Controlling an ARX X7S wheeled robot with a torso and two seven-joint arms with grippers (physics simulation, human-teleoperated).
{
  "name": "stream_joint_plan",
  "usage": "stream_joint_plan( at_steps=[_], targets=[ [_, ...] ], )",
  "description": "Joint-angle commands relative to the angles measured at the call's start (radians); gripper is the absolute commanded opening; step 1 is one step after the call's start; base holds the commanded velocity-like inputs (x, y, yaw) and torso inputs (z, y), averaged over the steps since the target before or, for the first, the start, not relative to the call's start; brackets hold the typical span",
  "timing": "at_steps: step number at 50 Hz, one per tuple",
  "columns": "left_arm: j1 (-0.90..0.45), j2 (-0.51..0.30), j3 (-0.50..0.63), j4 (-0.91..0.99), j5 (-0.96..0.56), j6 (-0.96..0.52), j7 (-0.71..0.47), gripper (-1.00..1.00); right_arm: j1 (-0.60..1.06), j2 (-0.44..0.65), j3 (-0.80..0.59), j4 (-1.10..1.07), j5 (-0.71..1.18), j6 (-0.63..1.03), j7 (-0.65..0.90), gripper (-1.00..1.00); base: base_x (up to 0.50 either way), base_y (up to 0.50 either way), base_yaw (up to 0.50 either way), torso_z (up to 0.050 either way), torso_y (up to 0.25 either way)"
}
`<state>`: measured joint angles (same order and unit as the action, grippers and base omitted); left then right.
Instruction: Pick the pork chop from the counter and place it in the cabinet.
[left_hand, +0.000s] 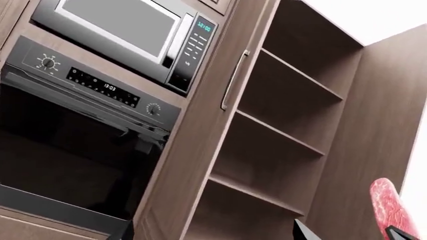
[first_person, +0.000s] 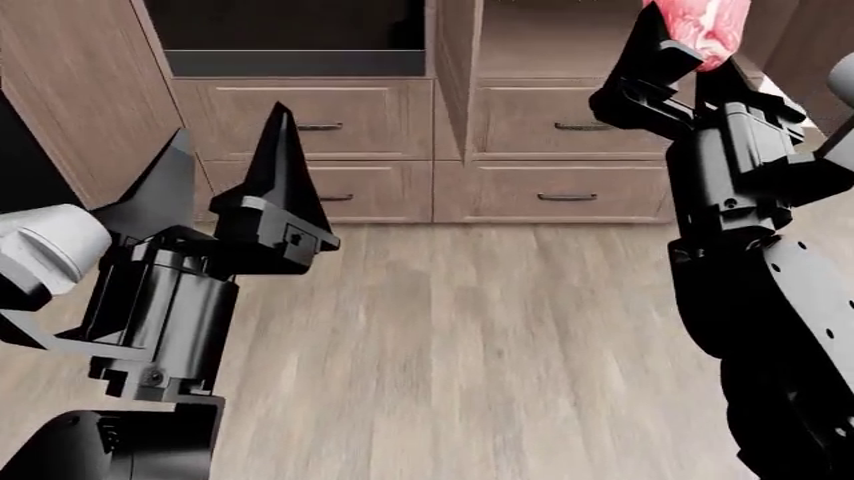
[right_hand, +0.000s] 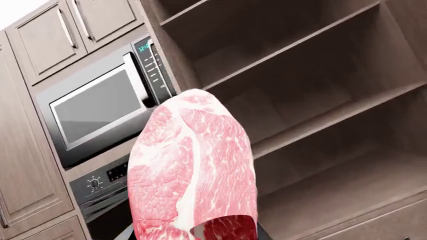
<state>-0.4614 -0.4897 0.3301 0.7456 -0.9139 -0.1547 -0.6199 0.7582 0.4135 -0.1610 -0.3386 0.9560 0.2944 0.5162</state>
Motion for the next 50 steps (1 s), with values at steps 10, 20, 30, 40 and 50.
stream_joint_plan(
  at_steps=[10, 20, 30, 40, 50],
  targets=[
    [0.002, 0.001, 0.013, 0.008, 0.006, -0.001, -0.004, 1.0, -0.015, 0.013, 0.018, -0.011, -0.008, -0.004, -0.003, -1.0, 0.34, -0.36, 0.0, 0.0, 0.001],
    [0.0, 0.004, 0.017, -0.004, 0.008, 0.001, 0.002, 1.0, -0.019, 0.01, 0.022, 0.008, -0.008, -0.012, -0.005, -1.0, 0.38, -0.32, 0.0, 0.0, 0.001],
    [-0.001, 0.0, 0.013, -0.002, 0.003, 0.006, 0.0, 1.0, -0.016, 0.009, 0.019, 0.013, -0.001, -0.009, -0.008, -1.0, 0.43, -0.24, 0.0, 0.0, 0.001],
    [-0.007, 0.016, 0.049, 0.045, 0.007, -0.013, -0.016, 1.0, -0.009, 0.016, 0.013, -0.004, 0.001, 0.003, 0.006, -1.0, 0.46, -0.2, 0.0, 0.0, 0.001],
    [-0.001, 0.013, 0.056, 0.056, 0.019, -0.014, -0.018, 1.0, -0.006, 0.013, 0.01, 0.003, 0.006, 0.003, 0.001, -1.0, 0.46, -0.18, 0.0, 0.0, 0.001]
  ],
)
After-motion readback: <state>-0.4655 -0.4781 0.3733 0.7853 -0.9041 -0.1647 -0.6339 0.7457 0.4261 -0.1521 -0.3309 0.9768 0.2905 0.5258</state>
